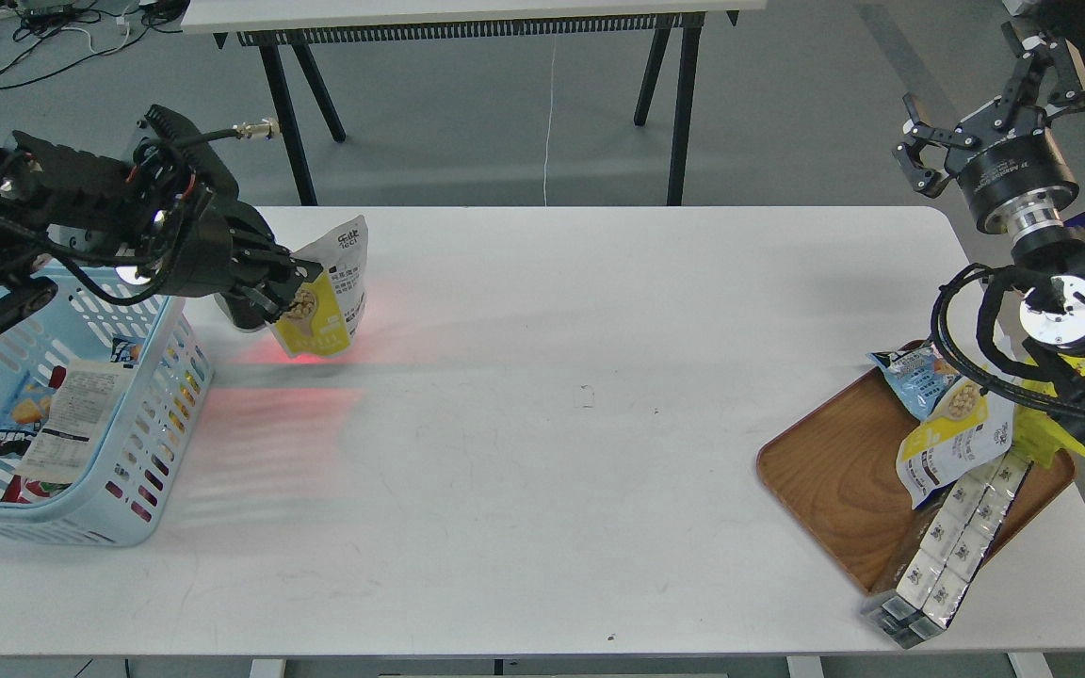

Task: Scan snack and place in basket
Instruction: 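Hold the yellow pouch in front of the scanner's red light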

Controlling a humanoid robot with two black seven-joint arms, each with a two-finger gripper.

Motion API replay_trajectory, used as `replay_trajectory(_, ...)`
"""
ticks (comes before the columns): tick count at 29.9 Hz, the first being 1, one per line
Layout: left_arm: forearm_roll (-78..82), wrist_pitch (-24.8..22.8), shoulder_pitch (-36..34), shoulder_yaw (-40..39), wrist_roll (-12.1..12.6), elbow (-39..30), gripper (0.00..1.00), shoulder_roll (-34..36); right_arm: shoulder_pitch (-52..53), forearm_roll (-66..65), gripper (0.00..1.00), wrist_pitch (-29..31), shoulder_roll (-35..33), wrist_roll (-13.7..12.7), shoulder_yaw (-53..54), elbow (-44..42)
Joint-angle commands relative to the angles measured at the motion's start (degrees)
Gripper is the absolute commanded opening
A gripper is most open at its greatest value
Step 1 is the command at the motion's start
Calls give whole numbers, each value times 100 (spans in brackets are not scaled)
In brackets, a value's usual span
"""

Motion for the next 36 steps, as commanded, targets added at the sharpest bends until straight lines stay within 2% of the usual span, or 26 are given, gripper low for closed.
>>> replay_trajectory(1, 0, 0, 5, 0, 1, 8, 0, 3, 13, 5, 99, 0, 2, 0, 0, 0)
replay_trajectory(18, 0, 0, -74, -36, 1, -203, 0, 3, 31, -4, 99, 0, 2, 0, 0, 0)
replay_trajectory(26, 0, 0, -74, -36, 1, -625, 0, 214, 22, 5, 99, 0, 2, 9, 17, -9)
replay_trajectory(36, 0, 0, -100, -53, 1, -634, 0, 214, 31, -4, 99, 0, 28, 9, 52, -9)
